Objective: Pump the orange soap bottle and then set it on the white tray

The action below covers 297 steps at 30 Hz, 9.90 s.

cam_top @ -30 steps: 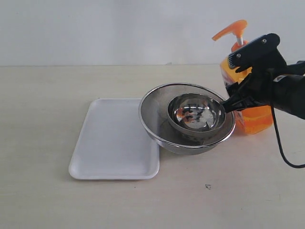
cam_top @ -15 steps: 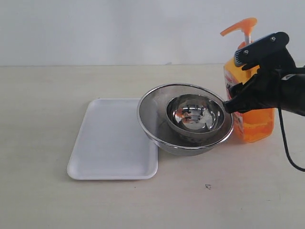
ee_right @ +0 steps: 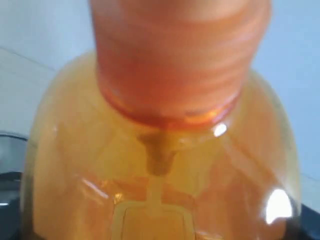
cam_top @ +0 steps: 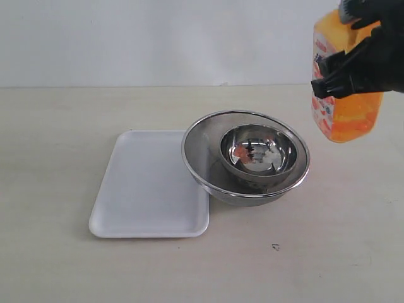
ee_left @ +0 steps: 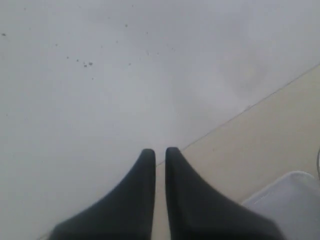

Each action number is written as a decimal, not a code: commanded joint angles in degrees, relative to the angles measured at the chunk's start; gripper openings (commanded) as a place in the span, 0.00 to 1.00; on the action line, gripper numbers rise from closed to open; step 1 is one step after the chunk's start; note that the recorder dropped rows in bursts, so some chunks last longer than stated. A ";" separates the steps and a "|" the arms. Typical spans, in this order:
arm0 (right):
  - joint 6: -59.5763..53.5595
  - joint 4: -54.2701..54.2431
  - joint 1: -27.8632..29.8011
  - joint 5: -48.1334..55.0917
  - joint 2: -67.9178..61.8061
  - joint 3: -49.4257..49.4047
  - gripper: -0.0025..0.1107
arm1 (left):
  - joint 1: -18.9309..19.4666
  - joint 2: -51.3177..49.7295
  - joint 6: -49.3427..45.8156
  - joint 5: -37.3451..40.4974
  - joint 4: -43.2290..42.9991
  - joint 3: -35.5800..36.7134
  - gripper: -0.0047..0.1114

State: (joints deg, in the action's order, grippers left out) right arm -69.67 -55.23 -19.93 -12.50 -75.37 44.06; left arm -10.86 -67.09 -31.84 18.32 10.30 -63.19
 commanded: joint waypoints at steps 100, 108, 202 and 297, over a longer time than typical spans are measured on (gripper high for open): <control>14.76 1.39 -27.20 17.57 -26.27 33.84 0.76 | 4.98 -1.40 4.80 -15.20 3.80 10.62 0.08; 15.84 2.02 -22.47 28.53 -24.39 33.73 0.76 | 4.98 -1.40 4.42 -15.09 3.80 10.62 0.08; 46.91 45.86 -12.15 41.50 -25.56 33.73 0.03 | 11.76 -4.35 18.35 -15.47 -4.79 21.07 0.08; 61.24 49.13 18.26 31.87 75.37 -44.06 0.03 | 12.37 8.51 18.51 -11.44 -5.05 27.67 0.08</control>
State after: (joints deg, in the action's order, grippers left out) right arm -10.44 -7.96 -1.78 19.17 -0.34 0.24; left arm 1.32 -58.93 -14.03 7.51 5.10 -35.82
